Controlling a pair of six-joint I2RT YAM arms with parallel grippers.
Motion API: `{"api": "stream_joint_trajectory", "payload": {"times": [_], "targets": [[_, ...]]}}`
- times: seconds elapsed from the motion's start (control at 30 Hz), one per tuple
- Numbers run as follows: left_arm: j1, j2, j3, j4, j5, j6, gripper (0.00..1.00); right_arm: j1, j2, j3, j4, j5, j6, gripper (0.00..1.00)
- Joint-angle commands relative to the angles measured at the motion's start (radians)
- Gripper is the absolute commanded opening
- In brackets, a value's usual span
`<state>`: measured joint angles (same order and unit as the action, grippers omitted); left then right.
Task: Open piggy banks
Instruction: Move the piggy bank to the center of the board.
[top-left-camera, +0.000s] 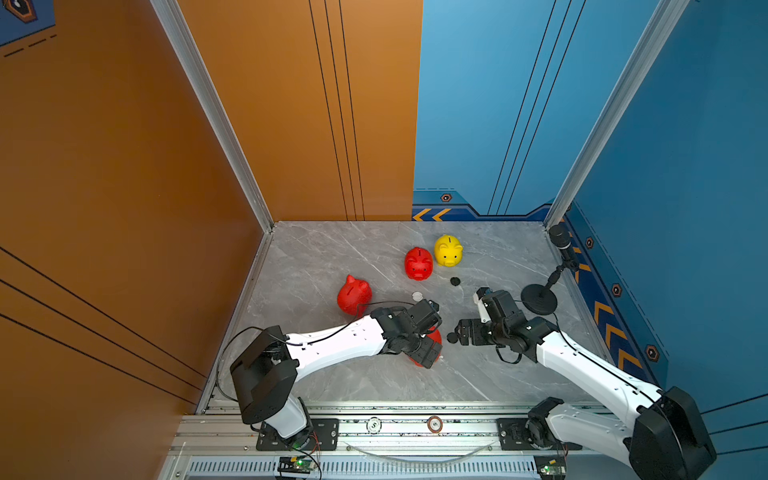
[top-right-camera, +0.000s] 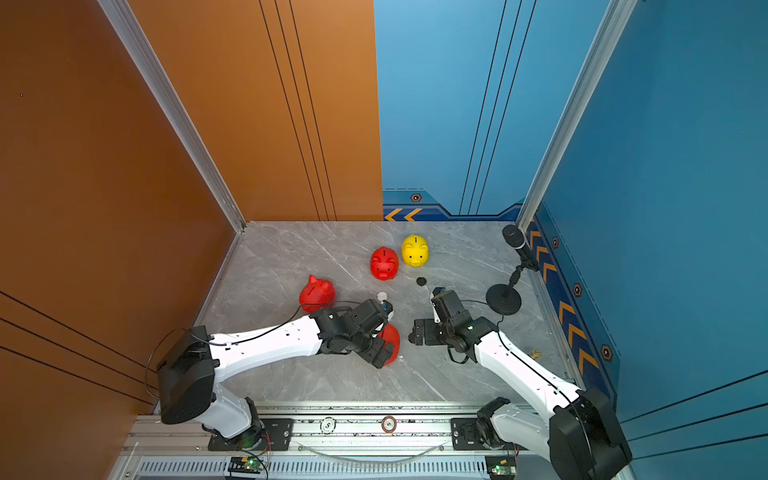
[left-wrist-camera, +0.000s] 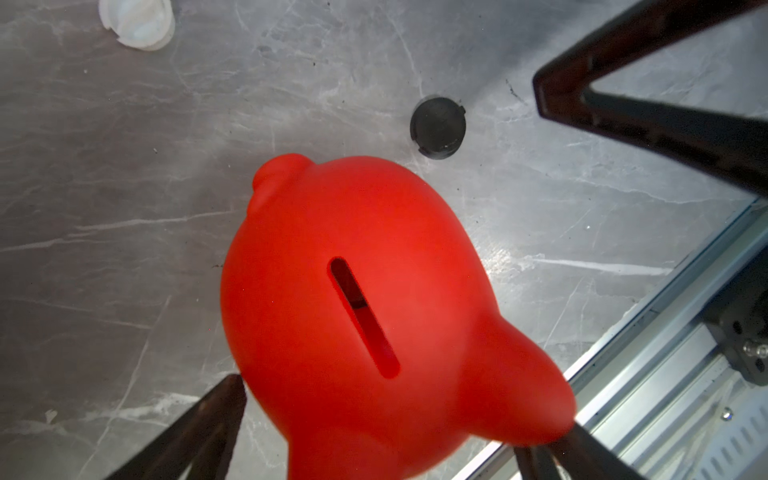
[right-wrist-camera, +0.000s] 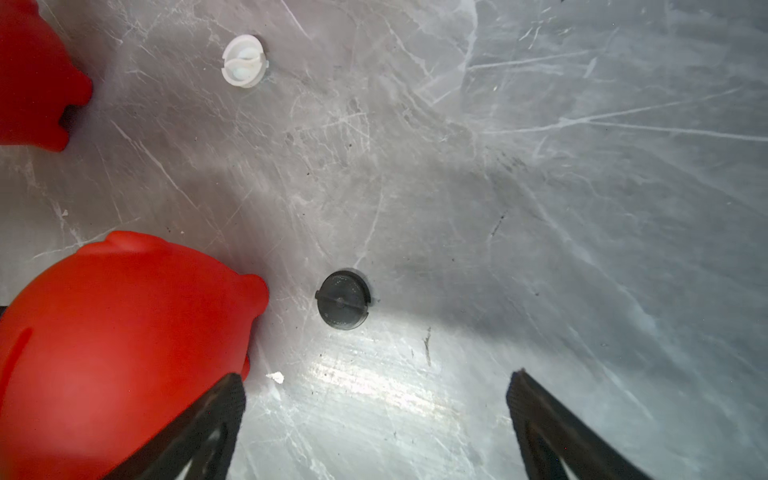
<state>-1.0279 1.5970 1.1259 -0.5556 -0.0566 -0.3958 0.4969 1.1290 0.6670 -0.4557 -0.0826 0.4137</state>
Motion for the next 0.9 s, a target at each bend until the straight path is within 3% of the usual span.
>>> {"api": "stream_joint_trajectory", "payload": {"times": [0.0, 0.5, 0.63, 0.87], "targets": [[-0.018, 0.03, 0.048, -0.057, -0.064, -0.065, 0.98, -0.012, -0.009, -0.004, -0.016, -0.018, -0.028, 1.0], [-0.029, 0.156, 0.144, -0.12, -0.18, -0.232, 0.98, -0.044, 0.002, -0.025, 0.017, -0.048, -0.03, 1.0], [0.017, 0.175, 0.113, -0.125, -0.204, -0.279, 0.98, -0.049, -0.009, -0.03, 0.019, -0.052, -0.029, 1.0], [0.146, 0.138, 0.023, -0.046, -0.182, -0.238, 0.98, -0.058, -0.013, -0.039, 0.031, -0.072, -0.037, 1.0]]}}
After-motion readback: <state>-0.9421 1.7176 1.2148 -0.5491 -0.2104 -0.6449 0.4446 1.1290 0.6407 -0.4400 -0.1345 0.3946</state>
